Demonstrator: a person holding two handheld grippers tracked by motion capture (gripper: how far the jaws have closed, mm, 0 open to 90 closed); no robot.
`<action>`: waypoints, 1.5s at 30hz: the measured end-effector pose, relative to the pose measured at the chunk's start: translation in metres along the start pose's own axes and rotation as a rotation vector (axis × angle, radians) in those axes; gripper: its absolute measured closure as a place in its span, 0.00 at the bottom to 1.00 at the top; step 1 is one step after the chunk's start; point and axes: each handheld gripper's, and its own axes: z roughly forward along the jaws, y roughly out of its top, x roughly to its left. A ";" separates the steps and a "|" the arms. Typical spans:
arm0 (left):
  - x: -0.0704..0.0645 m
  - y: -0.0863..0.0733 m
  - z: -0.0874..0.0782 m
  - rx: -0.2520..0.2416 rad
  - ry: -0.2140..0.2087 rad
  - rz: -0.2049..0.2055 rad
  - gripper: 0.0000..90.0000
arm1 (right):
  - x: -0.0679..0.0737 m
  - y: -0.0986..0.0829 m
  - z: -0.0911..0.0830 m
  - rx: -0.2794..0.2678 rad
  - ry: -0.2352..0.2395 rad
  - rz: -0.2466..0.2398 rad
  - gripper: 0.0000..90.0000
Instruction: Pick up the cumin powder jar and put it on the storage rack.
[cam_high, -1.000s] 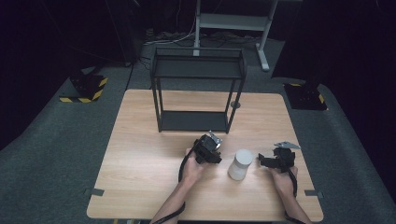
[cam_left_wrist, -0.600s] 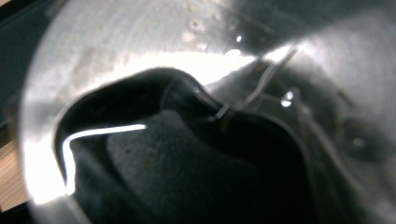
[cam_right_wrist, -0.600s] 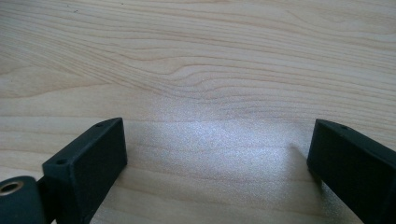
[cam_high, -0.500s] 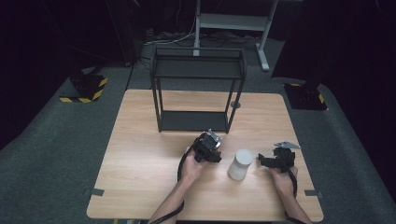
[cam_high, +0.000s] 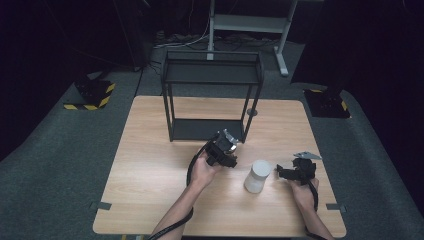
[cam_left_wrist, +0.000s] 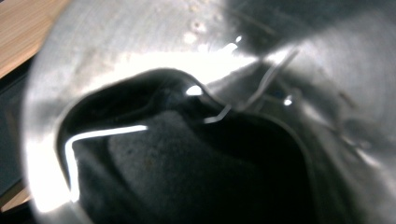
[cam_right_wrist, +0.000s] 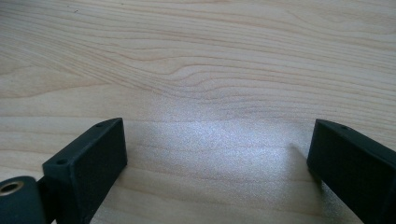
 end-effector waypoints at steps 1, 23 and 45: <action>0.002 0.002 -0.002 0.000 -0.003 -0.001 0.34 | 0.000 0.000 0.000 0.000 0.000 0.000 0.05; 0.041 0.071 -0.094 -0.049 -0.022 0.030 0.34 | 0.000 0.000 0.000 0.000 0.000 0.000 0.05; 0.075 0.133 -0.172 -0.134 0.043 -0.041 0.34 | 0.000 0.000 0.000 0.000 0.002 0.002 0.05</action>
